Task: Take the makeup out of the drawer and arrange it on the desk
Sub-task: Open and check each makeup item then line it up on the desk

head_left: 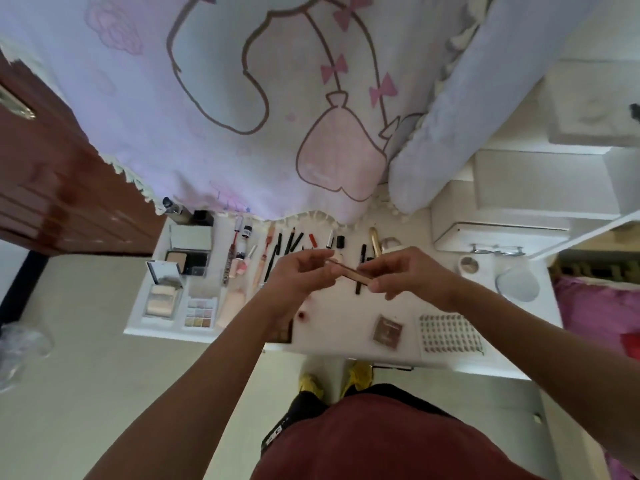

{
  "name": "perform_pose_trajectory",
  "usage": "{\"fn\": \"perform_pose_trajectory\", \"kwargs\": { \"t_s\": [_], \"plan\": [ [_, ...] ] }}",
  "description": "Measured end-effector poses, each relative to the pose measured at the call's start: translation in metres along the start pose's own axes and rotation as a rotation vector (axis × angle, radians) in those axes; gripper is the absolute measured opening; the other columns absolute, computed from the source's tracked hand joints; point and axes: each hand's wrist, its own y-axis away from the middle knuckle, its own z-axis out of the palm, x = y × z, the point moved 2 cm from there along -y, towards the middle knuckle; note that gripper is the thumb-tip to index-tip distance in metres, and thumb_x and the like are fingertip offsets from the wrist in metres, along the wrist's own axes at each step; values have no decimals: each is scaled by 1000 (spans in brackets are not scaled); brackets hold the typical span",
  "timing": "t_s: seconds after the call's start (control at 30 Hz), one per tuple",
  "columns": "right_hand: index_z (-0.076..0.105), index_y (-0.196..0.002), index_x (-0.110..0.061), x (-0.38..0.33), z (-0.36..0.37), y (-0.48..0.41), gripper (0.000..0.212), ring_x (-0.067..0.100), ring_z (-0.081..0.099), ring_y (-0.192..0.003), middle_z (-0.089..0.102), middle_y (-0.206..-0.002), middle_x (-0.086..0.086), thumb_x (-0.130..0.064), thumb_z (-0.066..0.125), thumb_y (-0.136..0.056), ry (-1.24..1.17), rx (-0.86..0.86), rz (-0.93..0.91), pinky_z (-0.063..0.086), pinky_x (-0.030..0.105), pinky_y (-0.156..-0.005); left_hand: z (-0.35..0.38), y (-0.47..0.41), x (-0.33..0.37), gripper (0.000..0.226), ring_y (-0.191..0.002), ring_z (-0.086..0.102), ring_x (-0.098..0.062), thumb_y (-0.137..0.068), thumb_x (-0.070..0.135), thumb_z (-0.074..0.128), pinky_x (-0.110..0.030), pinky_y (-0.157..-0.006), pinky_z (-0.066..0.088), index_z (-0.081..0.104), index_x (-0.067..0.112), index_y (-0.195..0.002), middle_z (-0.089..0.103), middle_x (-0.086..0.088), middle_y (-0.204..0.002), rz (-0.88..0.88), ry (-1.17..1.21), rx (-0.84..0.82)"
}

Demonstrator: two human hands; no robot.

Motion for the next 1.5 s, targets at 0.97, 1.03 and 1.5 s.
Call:
{"fn": "perform_pose_trajectory", "kwargs": {
  "t_s": [0.97, 1.03, 1.5],
  "plan": [
    [74, -105, -23, -14, 80, 50, 39, 22, 66, -85, 74, -96, 6, -22, 84, -67, -69, 221, -86, 52, 33, -73, -9, 52, 7, 39, -83, 63, -19, -72, 14, 62, -28, -75, 55, 59, 2, -109, 65, -8, -87, 97, 69, -80],
    [75, -107, -20, -15, 72, 52, 35, 18, 64, -84, 75, -95, 5, -13, 83, -74, -84, 215, -76, 51, 33, -73, -4, 48, 11, 41, -84, 64, -20, -72, 15, 63, -32, -82, 56, 60, 2, -110, 66, -7, -86, 96, 88, -93],
    [75, -110, -16, -23, 36, 51, 41, 14, 66, -86, 75, -99, 6, -22, 80, -70, -86, 180, -59, 53, 29, -74, 8, 31, 26, 48, -95, 63, -24, -70, 9, 73, -40, -100, 48, 62, 7, -116, 68, -9, -93, 102, 92, -174]
  ]
}}
